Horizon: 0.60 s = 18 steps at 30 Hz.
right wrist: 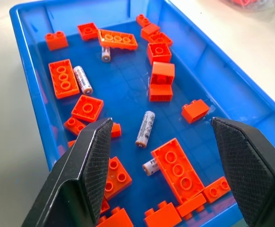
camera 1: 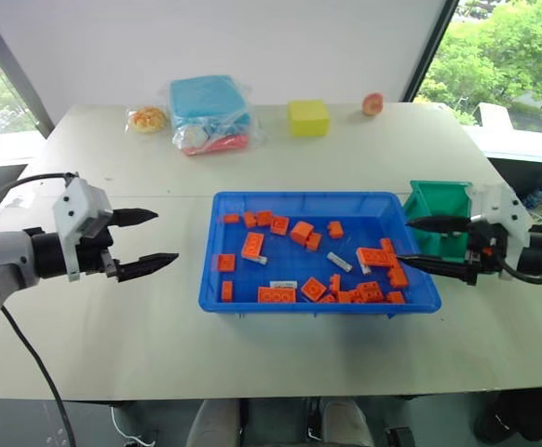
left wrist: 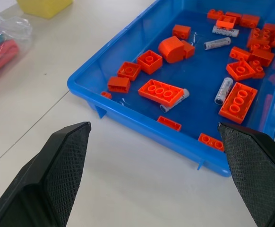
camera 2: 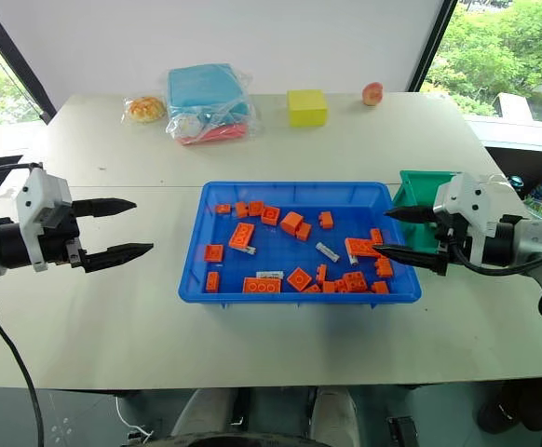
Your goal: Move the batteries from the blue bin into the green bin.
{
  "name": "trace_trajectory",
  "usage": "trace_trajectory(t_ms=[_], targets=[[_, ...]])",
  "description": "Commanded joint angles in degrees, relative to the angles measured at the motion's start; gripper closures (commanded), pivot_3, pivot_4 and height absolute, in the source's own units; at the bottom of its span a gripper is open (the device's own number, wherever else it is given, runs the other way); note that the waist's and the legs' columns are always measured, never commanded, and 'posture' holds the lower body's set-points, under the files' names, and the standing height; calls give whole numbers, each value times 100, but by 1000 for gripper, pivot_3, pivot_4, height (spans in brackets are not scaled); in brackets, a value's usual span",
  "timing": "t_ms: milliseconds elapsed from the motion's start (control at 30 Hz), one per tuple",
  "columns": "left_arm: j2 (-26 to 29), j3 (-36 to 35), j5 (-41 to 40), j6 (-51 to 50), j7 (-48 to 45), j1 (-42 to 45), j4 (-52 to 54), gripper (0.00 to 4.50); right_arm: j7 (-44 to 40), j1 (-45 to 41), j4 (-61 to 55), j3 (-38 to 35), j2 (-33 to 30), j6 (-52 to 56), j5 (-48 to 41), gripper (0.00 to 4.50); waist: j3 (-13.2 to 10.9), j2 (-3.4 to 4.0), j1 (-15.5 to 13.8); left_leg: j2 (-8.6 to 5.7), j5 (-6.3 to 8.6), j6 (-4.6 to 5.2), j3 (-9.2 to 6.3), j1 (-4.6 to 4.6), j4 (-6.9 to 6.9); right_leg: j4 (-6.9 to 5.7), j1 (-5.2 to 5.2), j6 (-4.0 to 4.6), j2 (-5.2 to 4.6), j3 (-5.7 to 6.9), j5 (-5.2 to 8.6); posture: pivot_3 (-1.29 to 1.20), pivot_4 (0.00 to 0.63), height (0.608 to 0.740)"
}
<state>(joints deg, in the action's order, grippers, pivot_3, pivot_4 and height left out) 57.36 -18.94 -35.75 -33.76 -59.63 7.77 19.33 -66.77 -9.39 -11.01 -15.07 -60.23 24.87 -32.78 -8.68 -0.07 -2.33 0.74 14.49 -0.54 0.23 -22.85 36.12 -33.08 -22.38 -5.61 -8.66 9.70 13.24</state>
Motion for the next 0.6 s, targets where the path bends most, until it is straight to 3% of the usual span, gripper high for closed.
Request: trace_trajectory(t_ms=[33,433,600], targets=[[99,-77,-31,103,-158,-4,178,0,-9,-47,-180,-117,-20,24,-28,1097,0,0,3,1,0,0,1,2,-1,0,1,0,0,-1,0,0,150,706],[72,189,140,210,-196,216,66,0,15,-98,-183,-39,2,-32,126,1097,0,0,-3,3,0,0,10,9,-2,-2,2,1,0,-5,-1,0,150,706],[-10,238,67,185,-166,304,180,0,-223,-631,77,273,-77,-186,291,1097,-3,4,18,5,0,0,18,12,-3,-2,1,1,0,-8,-1,0,150,706]])
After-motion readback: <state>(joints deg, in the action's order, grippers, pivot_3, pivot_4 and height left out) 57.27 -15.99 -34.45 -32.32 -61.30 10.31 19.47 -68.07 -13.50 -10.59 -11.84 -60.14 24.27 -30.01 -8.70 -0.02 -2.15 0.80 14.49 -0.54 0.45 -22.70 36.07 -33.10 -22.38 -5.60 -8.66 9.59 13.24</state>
